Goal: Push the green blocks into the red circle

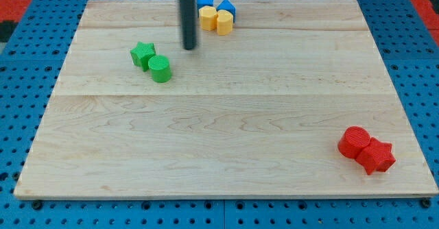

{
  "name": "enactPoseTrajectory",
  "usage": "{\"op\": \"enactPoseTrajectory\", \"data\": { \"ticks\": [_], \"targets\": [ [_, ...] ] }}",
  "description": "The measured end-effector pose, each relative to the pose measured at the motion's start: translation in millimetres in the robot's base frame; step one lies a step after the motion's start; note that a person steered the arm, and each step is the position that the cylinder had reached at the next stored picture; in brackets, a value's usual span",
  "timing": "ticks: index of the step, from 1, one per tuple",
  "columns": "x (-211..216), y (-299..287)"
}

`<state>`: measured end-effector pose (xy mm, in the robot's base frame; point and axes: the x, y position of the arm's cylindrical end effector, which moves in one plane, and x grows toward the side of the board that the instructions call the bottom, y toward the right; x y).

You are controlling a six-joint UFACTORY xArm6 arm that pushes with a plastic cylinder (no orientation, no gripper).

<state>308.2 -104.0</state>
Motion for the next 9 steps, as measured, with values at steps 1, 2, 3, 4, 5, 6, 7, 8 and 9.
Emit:
{"op": "enactPoseTrajectory", "data": {
  "ticks": [1,2,3,4,5,6,7,8,9],
  "targets": [
    [-22,-87],
    [18,-75],
    [71,-52],
    [98,-1],
    [98,36],
    [96,-48],
    [59,-59],
    [36,-11],
    [71,33]
  ]
}}
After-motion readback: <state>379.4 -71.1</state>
